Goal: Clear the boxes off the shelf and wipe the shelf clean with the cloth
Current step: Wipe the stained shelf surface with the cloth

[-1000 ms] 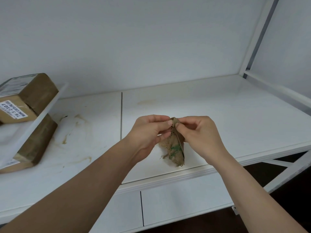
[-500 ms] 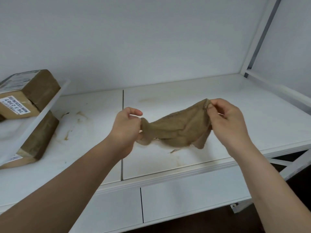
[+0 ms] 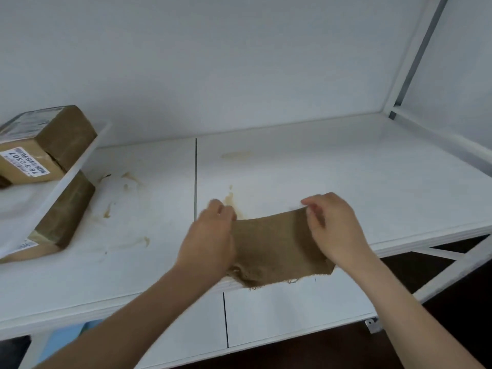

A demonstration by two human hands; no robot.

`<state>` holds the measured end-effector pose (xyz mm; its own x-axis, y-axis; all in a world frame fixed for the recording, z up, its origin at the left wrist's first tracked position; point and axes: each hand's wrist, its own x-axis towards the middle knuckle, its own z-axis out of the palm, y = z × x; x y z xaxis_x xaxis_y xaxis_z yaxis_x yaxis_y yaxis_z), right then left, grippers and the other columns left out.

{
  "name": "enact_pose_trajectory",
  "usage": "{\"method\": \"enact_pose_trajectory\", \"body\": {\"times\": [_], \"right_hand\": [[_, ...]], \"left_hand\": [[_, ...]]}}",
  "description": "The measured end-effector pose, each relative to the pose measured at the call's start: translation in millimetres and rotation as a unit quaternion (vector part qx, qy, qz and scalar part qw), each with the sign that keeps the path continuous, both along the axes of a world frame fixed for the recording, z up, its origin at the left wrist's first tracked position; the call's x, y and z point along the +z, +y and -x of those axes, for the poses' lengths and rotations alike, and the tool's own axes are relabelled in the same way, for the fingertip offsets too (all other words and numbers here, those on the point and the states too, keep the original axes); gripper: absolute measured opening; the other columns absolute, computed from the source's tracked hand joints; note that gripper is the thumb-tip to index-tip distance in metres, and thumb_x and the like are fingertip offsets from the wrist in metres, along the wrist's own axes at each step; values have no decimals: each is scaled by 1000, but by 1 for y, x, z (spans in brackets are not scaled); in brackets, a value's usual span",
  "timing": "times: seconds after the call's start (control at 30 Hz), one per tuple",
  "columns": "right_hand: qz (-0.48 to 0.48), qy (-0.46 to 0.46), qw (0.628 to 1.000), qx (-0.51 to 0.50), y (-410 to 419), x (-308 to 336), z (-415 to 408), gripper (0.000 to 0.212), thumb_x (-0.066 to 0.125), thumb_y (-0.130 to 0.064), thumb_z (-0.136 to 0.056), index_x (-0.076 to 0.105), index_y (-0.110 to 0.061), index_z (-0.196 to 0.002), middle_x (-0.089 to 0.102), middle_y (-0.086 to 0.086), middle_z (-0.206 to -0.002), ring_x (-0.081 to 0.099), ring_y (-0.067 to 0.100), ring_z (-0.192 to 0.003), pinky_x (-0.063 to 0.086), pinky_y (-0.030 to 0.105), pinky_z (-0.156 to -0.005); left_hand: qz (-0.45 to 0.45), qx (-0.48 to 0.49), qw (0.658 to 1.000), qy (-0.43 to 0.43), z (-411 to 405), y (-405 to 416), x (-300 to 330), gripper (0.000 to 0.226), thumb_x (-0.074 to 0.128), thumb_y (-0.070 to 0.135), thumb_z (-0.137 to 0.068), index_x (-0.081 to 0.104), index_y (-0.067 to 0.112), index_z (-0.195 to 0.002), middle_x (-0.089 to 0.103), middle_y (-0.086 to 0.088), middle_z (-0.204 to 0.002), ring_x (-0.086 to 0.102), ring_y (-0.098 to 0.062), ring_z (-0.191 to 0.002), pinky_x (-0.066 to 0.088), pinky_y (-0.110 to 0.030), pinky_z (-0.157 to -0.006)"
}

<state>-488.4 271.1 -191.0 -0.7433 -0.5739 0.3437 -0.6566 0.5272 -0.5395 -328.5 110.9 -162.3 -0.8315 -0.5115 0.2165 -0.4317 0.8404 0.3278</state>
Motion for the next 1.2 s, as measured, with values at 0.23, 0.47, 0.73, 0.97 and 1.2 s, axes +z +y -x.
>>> {"method": "enact_pose_trajectory", "body": {"times": [0.23, 0.47, 0.73, 0.97, 1.2], "right_hand": [[-108, 27, 986, 121, -12, -16, -31, 27, 53, -30, -96, 66, -20, -117, 57, -5, -112, 50, 14, -106, 44, 24, -88], [-279, -25, 953, 116, -23, -27, -38, 84, -14, -67, -72, -1, -44, -152, -13, -16, -161, -13, 10, -148, -9, 40, -119], [-319, -29, 937, 137, -52, -26, -14, 56, 9, -55, -98, -7, -45, -151, -21, -20, -157, -22, 6, -145, -13, 41, -118], [-266, -118, 950, 115, -90, -7, 16, 50, 28, -35, -104, 18, -34, -153, -2, -5, -163, -8, 16, -149, -4, 46, -120], [-302, -68, 951, -4, -117, -26, -33, 82, 7, -75, -88, -10, -30, -154, -19, 16, -159, -20, 36, -146, -14, 54, -114]], "left_hand": [[47, -45, 996, -59, -7, 35, -45, 50, 23, 37, -95, 57, 8, -119, 57, -4, -111, 58, -22, -100, 52, -35, -87], [-16, 61, 978, -197, 2, 34, -60, 102, -46, 58, -53, -28, 7, -139, -32, -11, -151, -22, -32, -143, -14, -45, -115], [-29, 52, 968, -245, 27, 7, -56, 74, 7, 53, -97, -19, 6, -148, -30, -15, -153, -26, -35, -141, -14, -47, -116], [-341, -66, 936, 53, 34, -48, -26, 37, 43, 13, -98, 51, 20, -134, 49, 1, -139, 45, -16, -127, 34, -34, -111], [-147, 63, 979, 122, -9, -71, -45, 33, 36, 15, -100, 46, 11, -132, 45, -1, -135, 49, -12, -115, 31, -14, -87]]}}
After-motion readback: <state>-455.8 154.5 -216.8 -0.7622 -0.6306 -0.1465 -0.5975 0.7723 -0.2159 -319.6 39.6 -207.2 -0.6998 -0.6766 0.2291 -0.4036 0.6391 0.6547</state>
